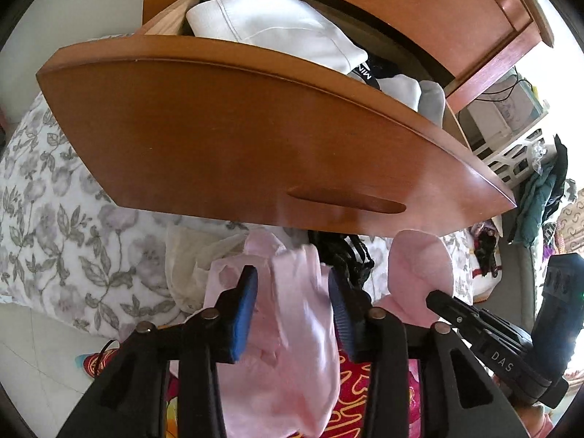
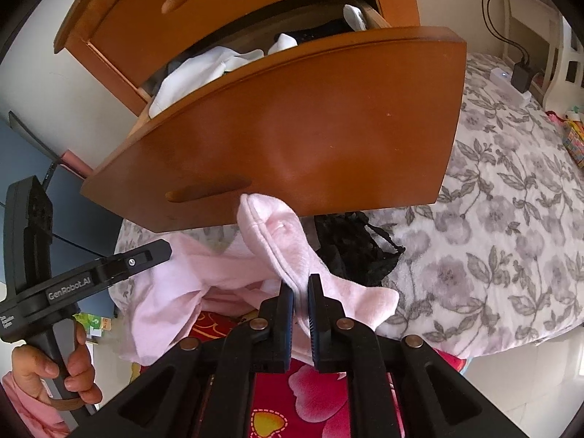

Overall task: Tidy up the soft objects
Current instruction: 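Open both grippers to drop the pink cloth and sock on the bed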

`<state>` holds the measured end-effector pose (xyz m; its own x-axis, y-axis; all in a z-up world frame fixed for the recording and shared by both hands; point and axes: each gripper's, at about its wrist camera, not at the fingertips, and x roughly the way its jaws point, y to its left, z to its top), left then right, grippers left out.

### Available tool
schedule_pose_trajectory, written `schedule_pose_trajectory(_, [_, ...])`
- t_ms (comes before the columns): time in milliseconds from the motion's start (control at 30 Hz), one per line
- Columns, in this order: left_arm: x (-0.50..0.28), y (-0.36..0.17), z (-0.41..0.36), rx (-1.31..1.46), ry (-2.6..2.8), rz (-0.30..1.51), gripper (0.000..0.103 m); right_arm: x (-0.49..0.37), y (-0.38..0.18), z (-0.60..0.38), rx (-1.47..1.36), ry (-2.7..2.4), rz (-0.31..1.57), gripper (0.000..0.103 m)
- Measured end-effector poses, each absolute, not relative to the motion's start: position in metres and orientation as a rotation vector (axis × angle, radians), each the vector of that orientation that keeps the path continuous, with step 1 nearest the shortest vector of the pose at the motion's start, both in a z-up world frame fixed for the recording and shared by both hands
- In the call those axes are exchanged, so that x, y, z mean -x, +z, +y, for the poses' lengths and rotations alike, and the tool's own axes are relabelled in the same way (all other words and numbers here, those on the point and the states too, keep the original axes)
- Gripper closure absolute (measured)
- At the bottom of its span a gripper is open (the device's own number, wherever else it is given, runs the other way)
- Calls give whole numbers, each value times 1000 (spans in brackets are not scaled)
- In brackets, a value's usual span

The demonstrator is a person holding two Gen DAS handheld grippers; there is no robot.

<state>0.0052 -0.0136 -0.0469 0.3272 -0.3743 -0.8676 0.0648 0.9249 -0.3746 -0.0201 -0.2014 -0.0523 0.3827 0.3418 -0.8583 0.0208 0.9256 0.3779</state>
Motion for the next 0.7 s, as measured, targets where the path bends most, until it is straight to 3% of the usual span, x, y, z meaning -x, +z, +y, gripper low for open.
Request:
schedule_pose_trajectory(300, [-7, -47, -12, 291, -264, 1216, 38, 19, -57, -203, -344, 192, 1182, 73])
schedule_pose_trajectory(367, [-7, -49, -10, 289, -249, 1217, 37, 19, -59, -204, -341, 184, 1187, 62])
schedule_pose_trajectory(433, [-8, -49, -9, 272, -227, 1220, 35, 19, -59, -204, -332, 174, 1191, 44])
schedule_pose_trajectory(700, [-7, -48, -5, 223, -163, 1191, 17, 19, -60, -204, -314, 154, 1193, 27])
